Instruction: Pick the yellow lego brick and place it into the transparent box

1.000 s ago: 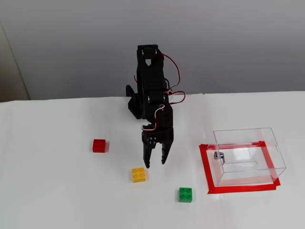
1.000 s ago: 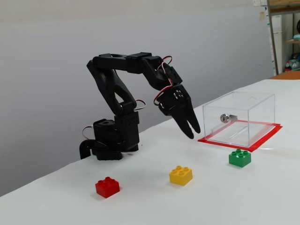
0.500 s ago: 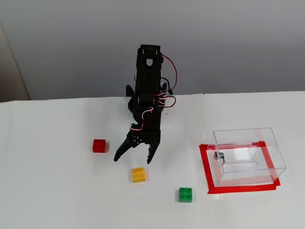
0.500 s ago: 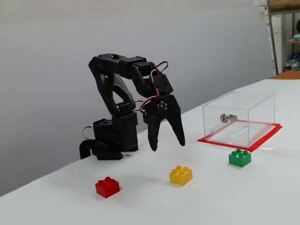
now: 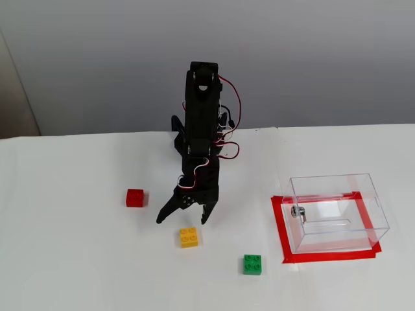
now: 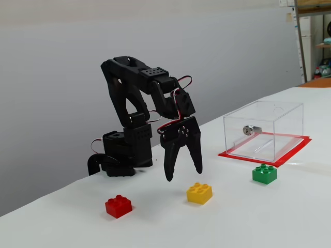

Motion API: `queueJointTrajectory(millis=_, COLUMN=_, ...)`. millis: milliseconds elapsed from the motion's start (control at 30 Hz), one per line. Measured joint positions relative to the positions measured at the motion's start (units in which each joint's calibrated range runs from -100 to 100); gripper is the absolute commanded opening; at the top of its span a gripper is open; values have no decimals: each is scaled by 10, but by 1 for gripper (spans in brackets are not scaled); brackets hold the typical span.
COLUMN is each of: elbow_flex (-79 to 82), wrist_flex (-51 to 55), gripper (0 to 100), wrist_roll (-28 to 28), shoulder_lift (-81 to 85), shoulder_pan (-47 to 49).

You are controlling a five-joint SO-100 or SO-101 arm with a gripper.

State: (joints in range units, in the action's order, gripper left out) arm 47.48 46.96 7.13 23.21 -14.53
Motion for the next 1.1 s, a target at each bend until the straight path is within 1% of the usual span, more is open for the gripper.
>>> queueJointTrajectory(millis=367, elbow_flex=-94, wrist_flex=-1, gripper=47, wrist_roll=0, shoulder_lift=-96, shoulder_pan=-3)
queueJointTrajectory(millis=833, elbow_flex=-103, wrist_flex=-14, gripper=46, wrist_roll=0, shoulder_lift=-181, shoulder_pan=-4)
queueJointTrajectory(millis=1100, elbow_flex=-139, wrist_flex=-16, gripper=46, wrist_roll=0, shoulder_lift=-231, shoulder_pan=-4)
